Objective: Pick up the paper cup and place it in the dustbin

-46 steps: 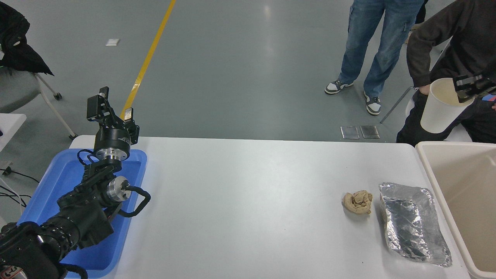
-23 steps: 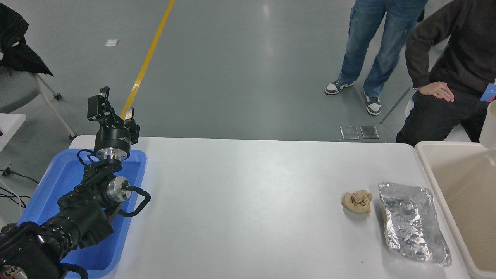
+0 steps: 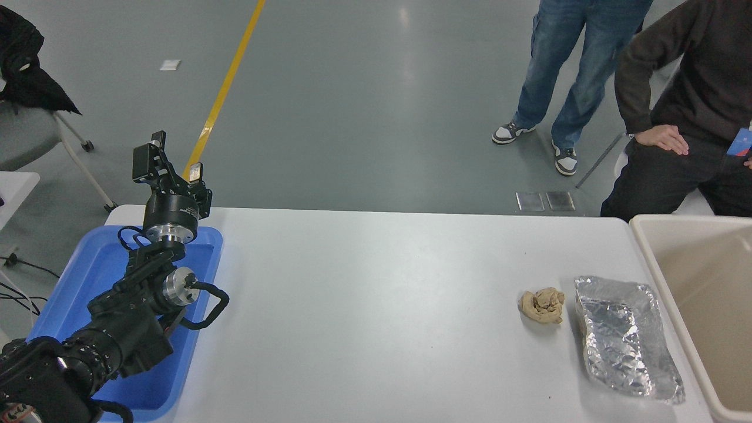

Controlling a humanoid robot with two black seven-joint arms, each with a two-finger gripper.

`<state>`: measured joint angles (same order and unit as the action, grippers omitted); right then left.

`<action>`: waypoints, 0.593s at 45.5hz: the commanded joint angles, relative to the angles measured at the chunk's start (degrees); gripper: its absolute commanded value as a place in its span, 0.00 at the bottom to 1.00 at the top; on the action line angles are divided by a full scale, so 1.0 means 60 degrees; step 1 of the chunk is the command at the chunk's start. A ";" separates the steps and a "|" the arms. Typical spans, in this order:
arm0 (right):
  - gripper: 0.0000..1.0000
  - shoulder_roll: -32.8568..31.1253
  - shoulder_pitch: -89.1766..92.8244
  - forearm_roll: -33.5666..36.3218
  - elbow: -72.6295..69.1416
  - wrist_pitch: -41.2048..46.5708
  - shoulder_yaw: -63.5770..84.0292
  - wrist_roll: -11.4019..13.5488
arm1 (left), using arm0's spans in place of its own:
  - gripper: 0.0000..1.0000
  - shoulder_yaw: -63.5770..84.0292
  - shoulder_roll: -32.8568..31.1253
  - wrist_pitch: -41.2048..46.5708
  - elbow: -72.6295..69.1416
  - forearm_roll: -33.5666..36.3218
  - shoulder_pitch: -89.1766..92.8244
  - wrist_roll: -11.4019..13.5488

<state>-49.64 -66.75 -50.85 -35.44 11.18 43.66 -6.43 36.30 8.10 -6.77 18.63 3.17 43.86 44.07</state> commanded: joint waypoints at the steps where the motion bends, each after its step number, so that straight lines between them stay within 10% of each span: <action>1: 0.00 0.0377 0.1969 0.0023 0.0267 -0.1028 -0.1490 0.0090 | 1.00 0.0000 -0.0002 0.0000 0.0001 0.0000 -0.0001 0.0008; 22: 0.00 0.0905 0.2966 0.0023 0.1132 -0.1160 -0.2926 0.0075 | 1.00 -0.0001 -0.0002 0.0000 0.0001 0.0000 -0.0001 0.0023; 23: 0.35 0.0905 0.2966 0.0023 0.1147 -0.1131 -0.2970 0.0075 | 1.00 0.0000 -0.0002 0.0000 0.0001 0.0000 -0.0001 0.0023; 24: 0.91 0.0905 0.2981 0.0023 0.1147 -0.1145 -0.3029 0.0075 | 1.00 0.0000 -0.0002 0.0000 0.0001 0.0000 -0.0001 0.0023; 27: 1.00 0.0905 0.3025 -0.0006 0.1147 -0.1072 -0.3292 0.0075 | 1.00 -0.0015 -0.0002 0.0000 0.0001 0.0000 -0.0001 0.0023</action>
<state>-44.90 -50.38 -50.72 -29.96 4.80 27.93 -5.93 36.23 8.09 -6.77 18.63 3.16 43.87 44.16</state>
